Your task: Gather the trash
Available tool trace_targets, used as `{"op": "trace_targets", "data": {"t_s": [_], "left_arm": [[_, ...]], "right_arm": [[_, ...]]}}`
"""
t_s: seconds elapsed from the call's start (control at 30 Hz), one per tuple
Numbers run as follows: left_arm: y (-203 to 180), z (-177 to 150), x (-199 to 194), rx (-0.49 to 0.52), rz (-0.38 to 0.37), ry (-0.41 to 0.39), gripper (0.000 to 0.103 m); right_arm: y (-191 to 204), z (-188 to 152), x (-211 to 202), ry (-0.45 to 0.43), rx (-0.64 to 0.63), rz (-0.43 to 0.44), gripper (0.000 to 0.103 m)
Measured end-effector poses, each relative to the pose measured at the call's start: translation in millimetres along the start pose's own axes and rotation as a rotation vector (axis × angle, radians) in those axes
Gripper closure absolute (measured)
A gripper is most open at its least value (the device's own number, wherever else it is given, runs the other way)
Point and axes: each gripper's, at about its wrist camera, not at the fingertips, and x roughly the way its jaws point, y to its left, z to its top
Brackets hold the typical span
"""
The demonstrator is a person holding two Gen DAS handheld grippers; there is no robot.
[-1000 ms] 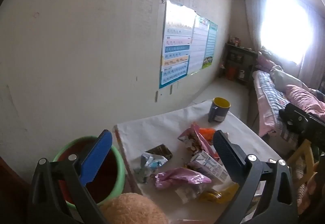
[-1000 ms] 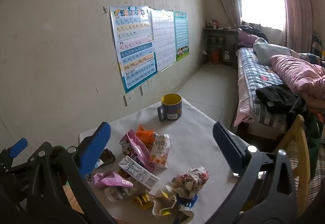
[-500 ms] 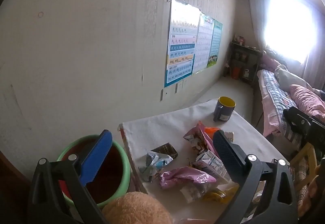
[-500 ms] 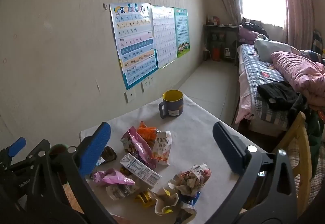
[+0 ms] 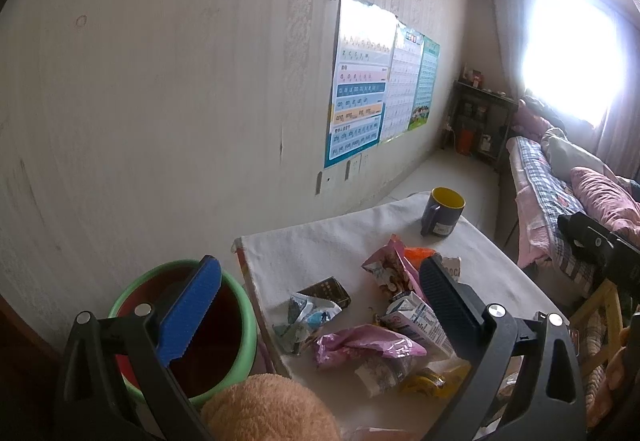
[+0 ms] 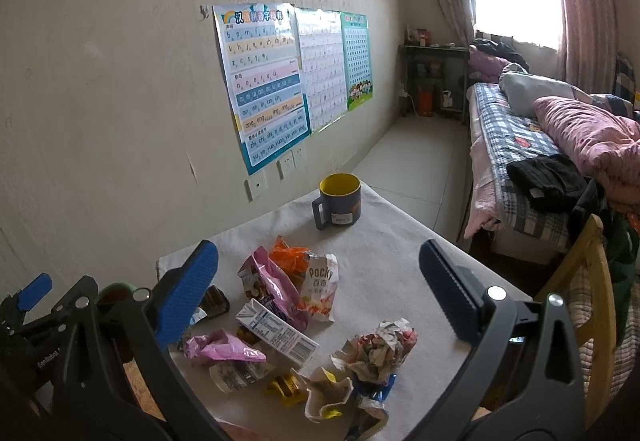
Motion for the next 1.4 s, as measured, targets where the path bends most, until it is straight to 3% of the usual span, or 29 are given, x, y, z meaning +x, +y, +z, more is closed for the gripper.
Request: {"op": "trace_targets", "data": {"t_s": [1.4], "left_arm": [[10.3,-1.8,3.7,-0.019,0.013,0.031,0.008]], "right_arm": [[2.2,0.1,0.8,0.013,0.0,0.01,0.004]]}}
